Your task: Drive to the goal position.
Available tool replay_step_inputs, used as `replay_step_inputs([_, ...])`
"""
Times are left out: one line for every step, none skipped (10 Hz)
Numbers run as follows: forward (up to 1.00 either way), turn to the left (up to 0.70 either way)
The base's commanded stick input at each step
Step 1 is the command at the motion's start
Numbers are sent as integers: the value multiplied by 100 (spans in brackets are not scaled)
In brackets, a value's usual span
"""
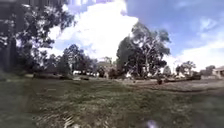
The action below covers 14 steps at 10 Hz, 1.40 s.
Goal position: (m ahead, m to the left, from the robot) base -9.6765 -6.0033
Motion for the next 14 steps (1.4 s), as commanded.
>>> replay_step_inputs([70,0])
replay_step_inputs([70,0])
replay_step_inputs([70,0])
replay_step_inputs([70,0])
replay_step_inputs([70,0])
replay_step_inputs([70,0])
replay_step_inputs([70,0])
replay_step_inputs([70,0])
replay_step_inputs([70,0])
replay_step_inputs([70,0])
replay_step_inputs([70,0])
replay_step_inputs([70,0])
replay_step_inputs([70,0])
replay_step_inputs([70,0])
